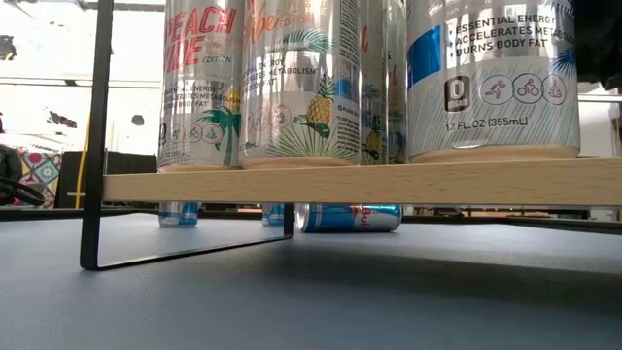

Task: Place canned beverage on shelf
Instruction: Put the top white blue soda can aligned with the other white blue soda can on the shelf

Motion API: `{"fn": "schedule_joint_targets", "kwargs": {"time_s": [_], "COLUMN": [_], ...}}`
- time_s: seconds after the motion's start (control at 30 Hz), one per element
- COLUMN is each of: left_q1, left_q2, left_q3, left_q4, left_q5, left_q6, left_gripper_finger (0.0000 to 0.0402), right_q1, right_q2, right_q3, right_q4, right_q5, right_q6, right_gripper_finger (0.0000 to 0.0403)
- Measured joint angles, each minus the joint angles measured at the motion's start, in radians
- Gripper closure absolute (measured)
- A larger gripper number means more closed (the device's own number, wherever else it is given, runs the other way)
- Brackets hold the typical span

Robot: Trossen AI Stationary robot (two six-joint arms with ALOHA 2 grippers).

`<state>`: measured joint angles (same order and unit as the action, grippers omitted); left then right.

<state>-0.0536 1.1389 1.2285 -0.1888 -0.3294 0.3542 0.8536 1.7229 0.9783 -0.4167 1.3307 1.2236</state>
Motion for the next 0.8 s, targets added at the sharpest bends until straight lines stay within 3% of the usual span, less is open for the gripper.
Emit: {"fn": "schedule_joint_targets", "kwargs": {"time_s": [0.3, 0.8], "left_q1": [0.0, 0.0], "left_q2": [0.0, 0.0], "left_q3": [0.0, 0.0], "left_q4": [0.0, 0.0], "left_q5": [0.0, 0.0], "left_q6": [0.0, -0.003], "left_gripper_finger": [0.0072, 0.0072], "right_q1": [0.001, -0.026], "right_q2": [0.0, -0.002], "right_q3": [0.0, 0.0], "right_q4": [0.008, 0.007], "right_q5": [-0.001, -0.045], "right_q6": [-0.037, -0.054], "right_gripper_finger": [0.0197, 0.0097]}}
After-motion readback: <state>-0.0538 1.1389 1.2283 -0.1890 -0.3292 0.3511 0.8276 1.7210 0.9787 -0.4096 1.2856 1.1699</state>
